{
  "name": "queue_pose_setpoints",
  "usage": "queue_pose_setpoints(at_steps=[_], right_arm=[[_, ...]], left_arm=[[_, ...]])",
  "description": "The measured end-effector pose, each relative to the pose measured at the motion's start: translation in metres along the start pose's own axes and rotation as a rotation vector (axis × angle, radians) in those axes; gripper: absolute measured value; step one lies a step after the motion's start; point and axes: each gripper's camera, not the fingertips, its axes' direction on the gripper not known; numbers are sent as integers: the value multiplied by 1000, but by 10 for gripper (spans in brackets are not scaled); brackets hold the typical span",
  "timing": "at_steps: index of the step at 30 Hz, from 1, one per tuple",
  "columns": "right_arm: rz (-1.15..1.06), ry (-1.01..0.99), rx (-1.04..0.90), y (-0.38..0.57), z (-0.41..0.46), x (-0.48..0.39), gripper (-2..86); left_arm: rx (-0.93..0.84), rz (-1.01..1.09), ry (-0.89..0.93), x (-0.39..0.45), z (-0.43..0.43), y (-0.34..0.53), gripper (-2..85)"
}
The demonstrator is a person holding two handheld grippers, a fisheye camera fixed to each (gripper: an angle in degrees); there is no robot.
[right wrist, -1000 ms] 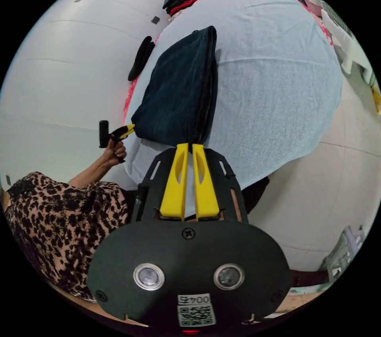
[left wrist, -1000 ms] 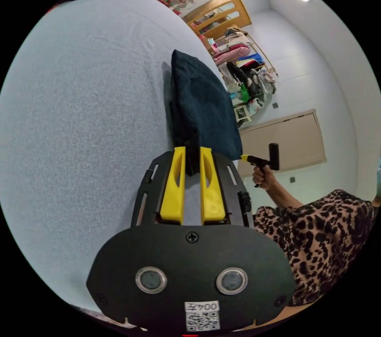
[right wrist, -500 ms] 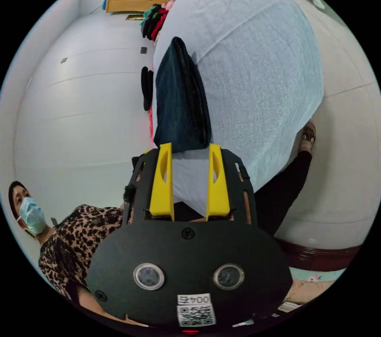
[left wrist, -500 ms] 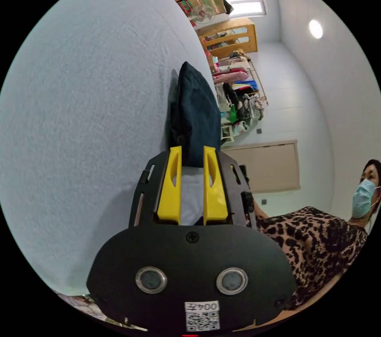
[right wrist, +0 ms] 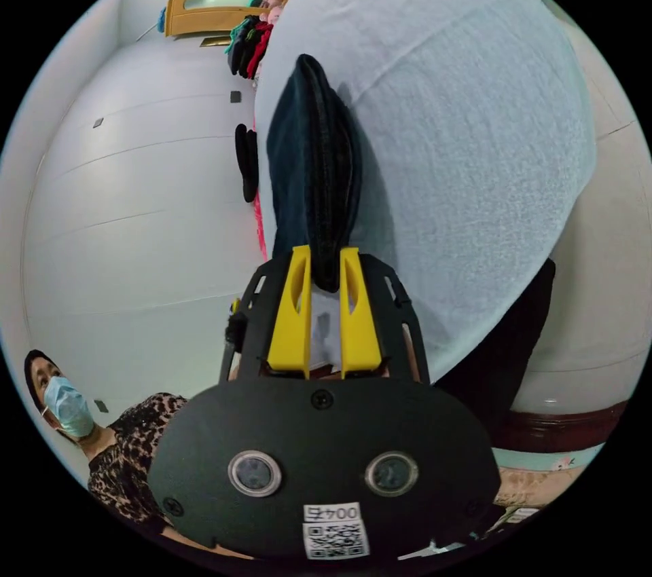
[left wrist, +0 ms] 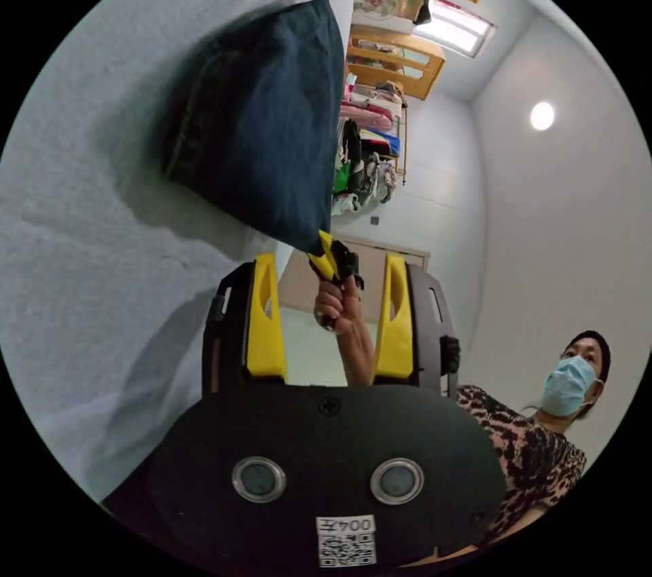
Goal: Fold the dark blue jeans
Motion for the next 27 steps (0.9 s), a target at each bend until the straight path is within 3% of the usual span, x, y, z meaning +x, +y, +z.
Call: queue_pose_setpoints(at_steps=[11, 16, 18, 19, 22, 27], right_arm=[[-31, 11, -127, -9, 9, 2, 65], [-68, -13, -233, -12, 16, 44, 79], [-89, -23, -285, -16, 15, 63, 103], [-97, -43, -307, -19, 13, 79, 166], [-45, -155, -281, -33, 6, 130, 242], [32, -250, -290, -60, 36, 204, 282]], left_arm=[[264, -137, 118, -46, 71, -47, 268], [360, -160, 98, -64, 94, -56, 103], [363, -166, 71, -64, 101, -60, 92], [360, -156, 46, -61, 105, -64, 90], [347, -147, 11, -54, 115, -73, 87], [313, -146, -6, -51, 135, -80, 85]])
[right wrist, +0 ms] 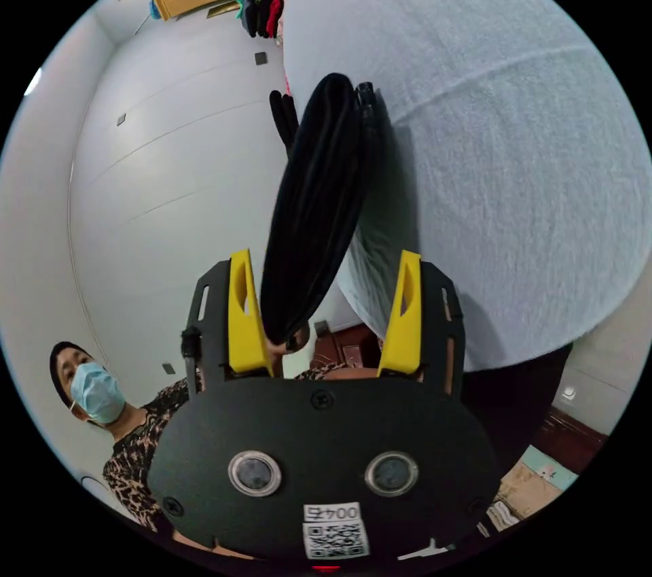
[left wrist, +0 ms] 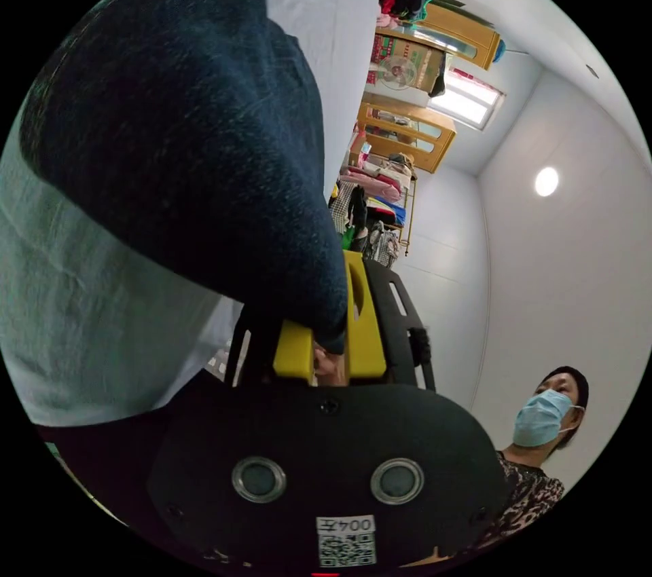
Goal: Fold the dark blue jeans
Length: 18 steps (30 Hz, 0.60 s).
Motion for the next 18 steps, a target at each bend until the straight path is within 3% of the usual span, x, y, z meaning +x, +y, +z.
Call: queue_pose_setpoints(at_steps=[5, 9, 11, 14, 18], right_arm=[[61, -111, -37, -39, 37, 77, 276], [96, -166, -81, -55, 70, 135, 106], [62, -104, -86, -49, 79, 148, 89], [-77, -69, -9, -19, 81, 156, 80], [-210, -92, 250, 60, 65, 186, 77]], left_arm=[[-57, 10, -71, -10, 29, 13, 83], [-111, 36, -165, -24, 51, 23, 82], [-168, 151, -269, -19, 68, 26, 81], [-287, 339, -357, 0, 94, 29, 80], [-501, 529, -352, 13, 138, 31, 80]])
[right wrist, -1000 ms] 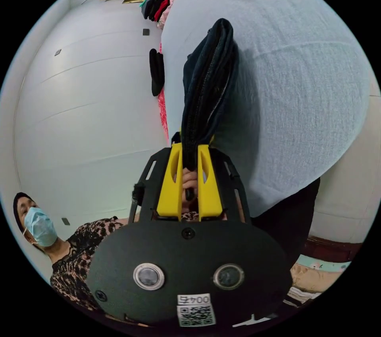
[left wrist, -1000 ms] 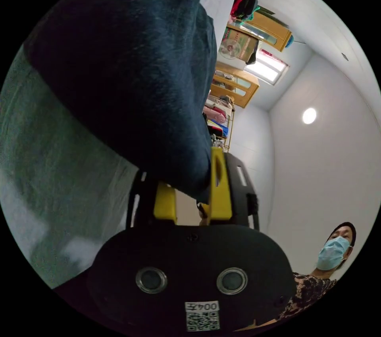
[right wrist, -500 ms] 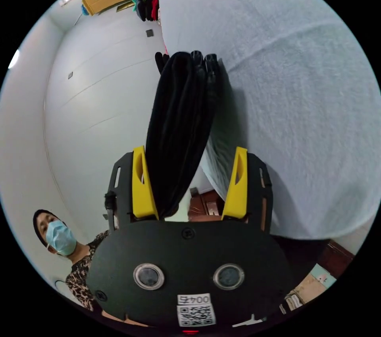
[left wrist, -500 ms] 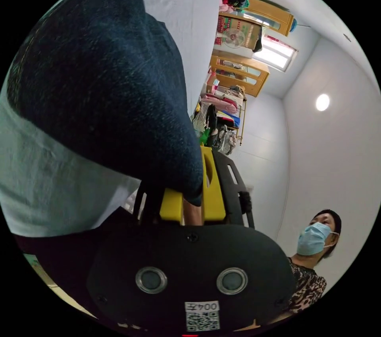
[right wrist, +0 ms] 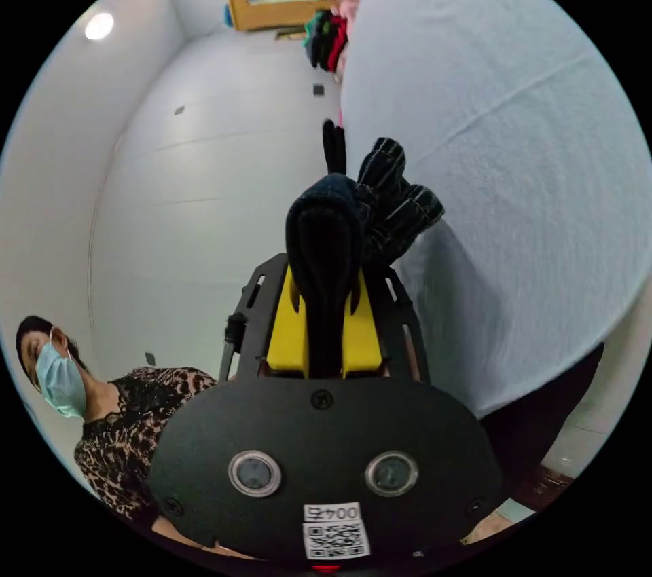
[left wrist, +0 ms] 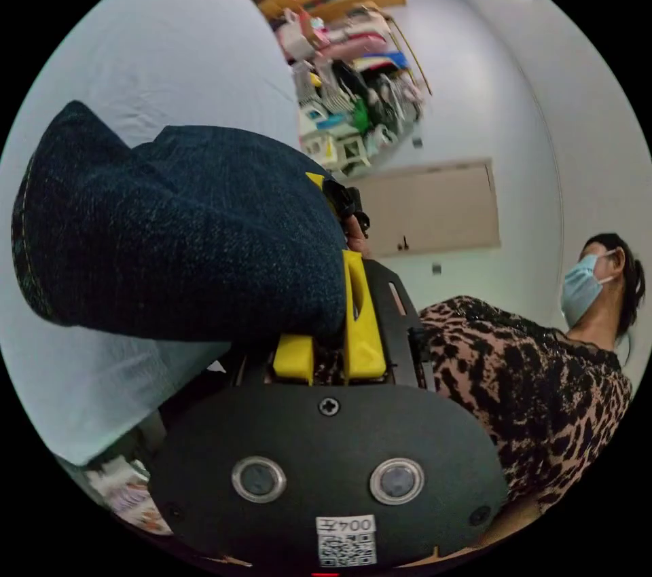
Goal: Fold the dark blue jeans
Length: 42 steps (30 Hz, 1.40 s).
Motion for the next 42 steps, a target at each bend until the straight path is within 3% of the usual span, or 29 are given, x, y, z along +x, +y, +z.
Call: queue_pose_setpoints(at_steps=[8, 12, 22, 28, 35, 38, 42], right_arm=[[-28, 60, 691, 248, -67, 63, 77], [60, 159, 1022, 397, -69, 100, 77], [291, 161, 1725, 706, 29, 220, 77], [406, 168, 1997, 842, 92, 280, 76], [537, 185, 2163, 966, 130, 337, 74], [584, 213, 2182, 1015, 123, 359, 74], [510, 408, 2199, 1065, 101, 362, 75]], left_arm=[[-584, 412, 199, 34, 177, -49, 80], [-866, 473, 316, 51, 290, -43, 80], [-1584, 651, 432, 117, 586, 89, 81], [-1869, 680, 460, 139, 710, 214, 82], [-2116, 612, 451, 150, 832, 364, 82], [-2157, 621, 452, 165, 879, 415, 82], [-2132, 722, 543, 208, 921, 458, 83]])
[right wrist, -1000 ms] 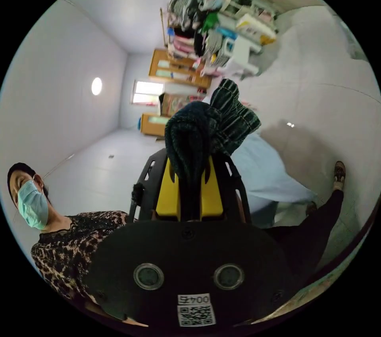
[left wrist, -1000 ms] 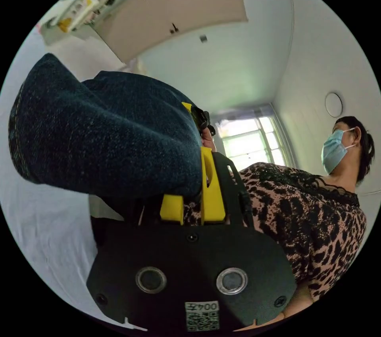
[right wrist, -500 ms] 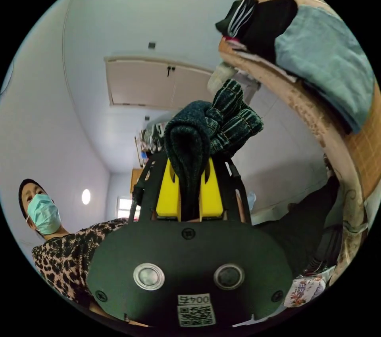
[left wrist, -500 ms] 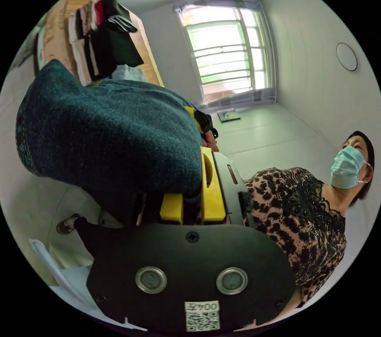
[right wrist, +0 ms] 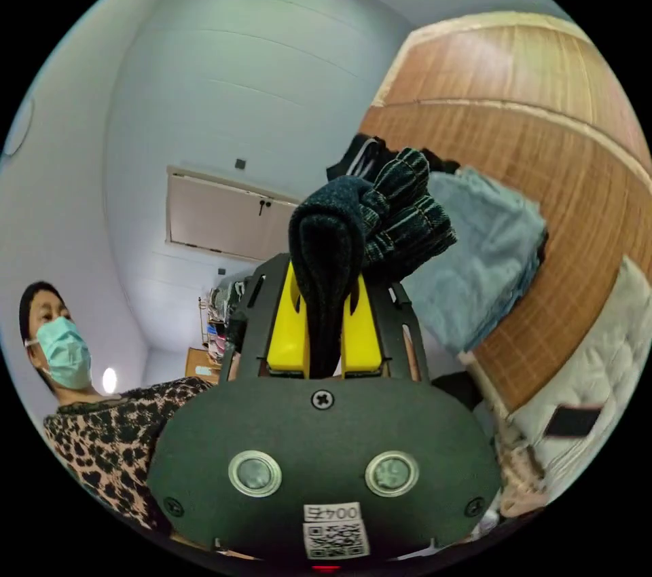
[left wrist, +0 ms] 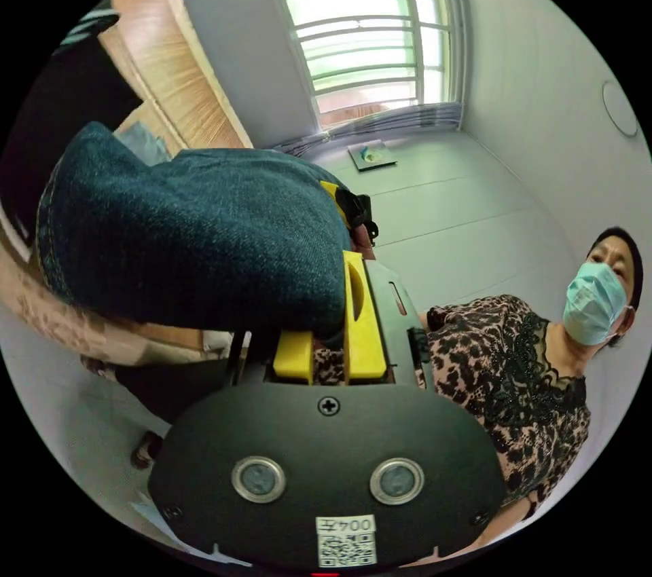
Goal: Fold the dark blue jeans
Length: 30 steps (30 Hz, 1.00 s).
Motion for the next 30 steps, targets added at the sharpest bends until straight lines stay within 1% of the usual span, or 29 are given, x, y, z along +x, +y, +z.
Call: queue_pose_setpoints(at_steps=[2, 4, 5, 6, 7, 8, 10, 11, 12, 14, 16, 19, 20, 22, 24, 26, 27, 28, 29, 30], right_arm=[[-59, -21, 26, -13, -2, 15, 76], [-48, -10, 2, -26, 12, 58, 76], [-34, 5, -12, -28, 18, 73, 76], [13, 34, -55, -30, 34, 111, 77], [102, 60, -102, -30, 53, 156, 77], [149, 74, -117, -29, 63, 178, 77], [305, 215, -224, -21, 98, 248, 75], [326, 216, -237, -18, 104, 257, 75], [335, 173, -195, -14, 105, 263, 74], [262, 173, -185, -13, 103, 253, 73], [135, 238, -201, -16, 100, 228, 73], [64, 291, -195, -12, 99, 217, 74], [73, 298, -195, -9, 101, 220, 76], [197, 293, -241, 3, 111, 251, 90], [288, 207, -251, 9, 107, 264, 103], [253, 306, -273, 8, 100, 243, 114], [192, 439, -308, 8, 95, 217, 121], [95, 573, -319, 10, 91, 184, 130], [33, 635, -321, 12, 90, 166, 130], [-100, 747, -305, 17, 91, 127, 130]], left_arm=[[4, 67, -51, -5, -2, -36, 84], [4, 48, -88, -32, 0, -53, 85], [3, -10, -107, -63, 3, -58, 86], [1, -48, -111, -81, 6, -59, 86], [4, -156, -114, -125, 13, -58, 87], [17, -290, -100, -174, 21, -51, 87], [14, -442, -113, -235, 33, -39, 85], [-3, -514, -155, -259, 38, -34, 85], [-7, -526, -165, -265, 40, -32, 84], [10, -471, -192, -255, 39, -41, 84], [-16, -401, -231, -238, 39, -55, 84], [-63, -330, -276, -223, 49, -70, 85], [-67, -347, -277, -229, 55, -68, 86], [-60, -437, -264, -247, 63, -58, 86], [-24, -505, -202, -259, 67, -45, 88], [-28, -496, -201, -249, 76, -42, 93], [-35, -488, -215, -244, 79, -43, 94], [-45, -476, -246, -234, 84, -45, 98], [-52, -469, -271, -225, 89, -46, 103], [-52, -467, -283, -221, 90, -46, 106]])
